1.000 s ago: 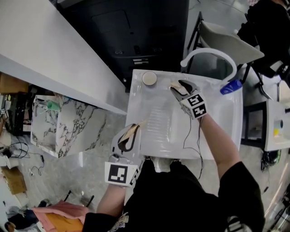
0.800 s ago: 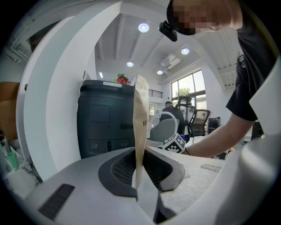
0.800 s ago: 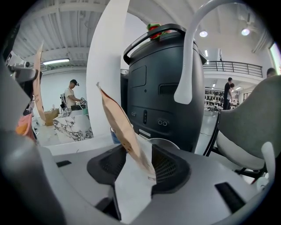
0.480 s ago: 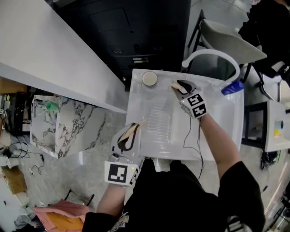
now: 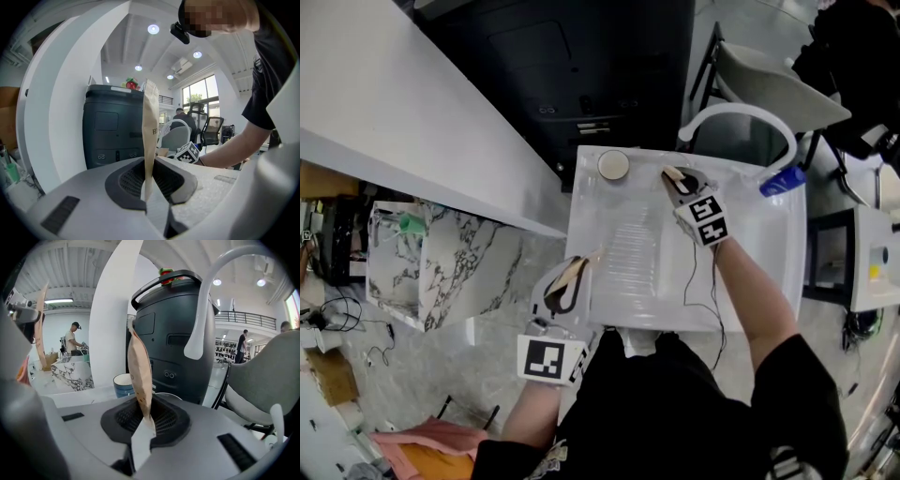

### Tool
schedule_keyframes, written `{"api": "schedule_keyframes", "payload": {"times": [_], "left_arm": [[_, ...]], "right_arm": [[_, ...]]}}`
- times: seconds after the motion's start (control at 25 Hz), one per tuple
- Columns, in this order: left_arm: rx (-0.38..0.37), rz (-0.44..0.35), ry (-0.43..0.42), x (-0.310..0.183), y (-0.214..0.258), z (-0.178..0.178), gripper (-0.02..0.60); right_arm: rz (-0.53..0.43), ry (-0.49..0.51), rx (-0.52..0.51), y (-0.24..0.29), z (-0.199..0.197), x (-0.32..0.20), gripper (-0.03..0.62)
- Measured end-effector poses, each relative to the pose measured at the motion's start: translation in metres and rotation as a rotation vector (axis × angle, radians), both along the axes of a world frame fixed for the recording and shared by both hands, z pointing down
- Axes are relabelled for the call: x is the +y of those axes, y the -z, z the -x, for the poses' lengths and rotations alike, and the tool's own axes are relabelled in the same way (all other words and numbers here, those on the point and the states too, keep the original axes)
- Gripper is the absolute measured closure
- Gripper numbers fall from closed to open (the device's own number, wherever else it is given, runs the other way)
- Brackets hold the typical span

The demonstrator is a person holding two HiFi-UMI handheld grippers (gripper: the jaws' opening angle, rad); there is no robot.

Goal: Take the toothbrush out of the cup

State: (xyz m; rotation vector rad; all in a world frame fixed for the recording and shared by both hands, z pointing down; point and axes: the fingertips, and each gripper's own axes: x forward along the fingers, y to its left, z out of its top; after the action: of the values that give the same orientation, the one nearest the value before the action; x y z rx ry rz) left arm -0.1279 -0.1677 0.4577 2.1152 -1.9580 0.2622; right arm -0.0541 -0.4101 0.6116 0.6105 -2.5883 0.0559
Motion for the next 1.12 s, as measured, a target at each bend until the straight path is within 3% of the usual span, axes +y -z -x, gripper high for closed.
{"api": "schedule_keyframes", "payload": {"times": [1.12], "left_arm": [[0.0, -0.084, -0.123, 0.016, 0.027, -0.012, 0.538]], "right_arm": [[-0.136, -0.116, -0.187, 0.129, -0.031, 0.046, 0.566]]}}
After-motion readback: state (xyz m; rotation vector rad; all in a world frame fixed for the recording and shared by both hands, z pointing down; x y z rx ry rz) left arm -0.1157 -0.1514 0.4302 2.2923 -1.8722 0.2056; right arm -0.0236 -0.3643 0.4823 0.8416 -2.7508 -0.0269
